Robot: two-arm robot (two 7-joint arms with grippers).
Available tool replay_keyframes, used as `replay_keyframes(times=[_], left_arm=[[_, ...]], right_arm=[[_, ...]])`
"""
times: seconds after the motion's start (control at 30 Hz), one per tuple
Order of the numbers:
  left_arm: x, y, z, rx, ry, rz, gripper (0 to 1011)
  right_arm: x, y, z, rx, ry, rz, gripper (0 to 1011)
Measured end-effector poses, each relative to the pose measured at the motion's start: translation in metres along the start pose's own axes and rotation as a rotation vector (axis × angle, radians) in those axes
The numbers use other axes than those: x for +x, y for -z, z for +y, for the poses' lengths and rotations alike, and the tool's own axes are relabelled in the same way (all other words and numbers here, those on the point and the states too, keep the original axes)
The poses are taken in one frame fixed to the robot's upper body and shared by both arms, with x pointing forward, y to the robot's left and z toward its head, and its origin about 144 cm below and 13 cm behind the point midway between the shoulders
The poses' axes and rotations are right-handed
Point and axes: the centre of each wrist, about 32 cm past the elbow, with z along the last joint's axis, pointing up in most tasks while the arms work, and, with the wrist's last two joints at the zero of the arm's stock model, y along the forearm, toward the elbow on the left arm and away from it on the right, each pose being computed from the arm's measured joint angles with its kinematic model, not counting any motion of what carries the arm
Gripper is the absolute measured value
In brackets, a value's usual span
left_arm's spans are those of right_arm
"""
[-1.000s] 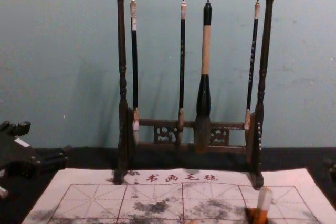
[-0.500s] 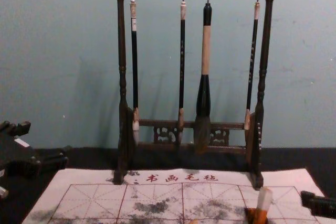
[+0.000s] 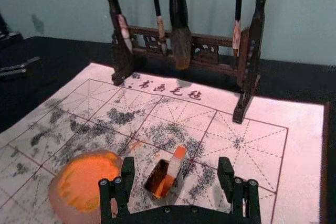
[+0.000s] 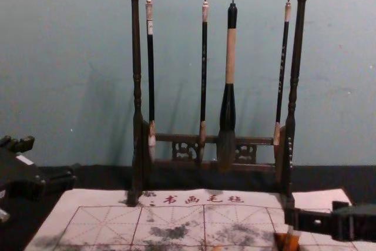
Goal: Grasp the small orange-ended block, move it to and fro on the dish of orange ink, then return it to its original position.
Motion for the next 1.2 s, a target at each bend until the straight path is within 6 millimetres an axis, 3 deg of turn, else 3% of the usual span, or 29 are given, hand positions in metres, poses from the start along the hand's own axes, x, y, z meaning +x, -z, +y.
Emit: replay_keyframes(times=[0.57, 1.2], left_arm=[[0.000, 0.000, 0.000, 0.000, 0.000, 0.000, 1001], [0.000, 0.000, 0.000, 0.000, 0.000, 0.000, 1001]], right_arm=[[-0.010, -0.005, 0.034, -0.052, 0.053, 0.106, 1002], [-0.016, -0.005, 0.039, -0.058, 0.068, 0.088, 1000]])
